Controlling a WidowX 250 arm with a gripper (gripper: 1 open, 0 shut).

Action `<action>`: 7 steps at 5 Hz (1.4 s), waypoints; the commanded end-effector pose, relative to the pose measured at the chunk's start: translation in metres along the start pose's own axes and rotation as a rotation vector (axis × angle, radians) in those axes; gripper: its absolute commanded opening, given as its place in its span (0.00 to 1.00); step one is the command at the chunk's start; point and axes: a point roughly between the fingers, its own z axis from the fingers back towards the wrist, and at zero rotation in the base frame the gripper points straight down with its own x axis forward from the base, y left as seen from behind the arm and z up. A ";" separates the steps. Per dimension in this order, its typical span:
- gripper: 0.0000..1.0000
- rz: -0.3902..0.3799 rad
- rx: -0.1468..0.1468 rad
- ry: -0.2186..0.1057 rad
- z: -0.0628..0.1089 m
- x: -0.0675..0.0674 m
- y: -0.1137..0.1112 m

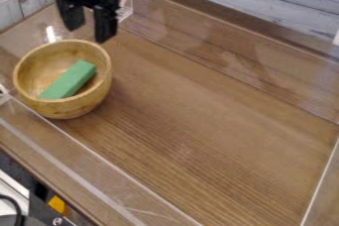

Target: Remove the green block from inside the brown bowl and put it on the table

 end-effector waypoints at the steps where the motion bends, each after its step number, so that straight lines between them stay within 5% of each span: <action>1: 1.00 -0.004 0.026 -0.018 0.000 -0.004 0.025; 7: 1.00 -0.048 0.002 0.025 -0.048 -0.009 0.048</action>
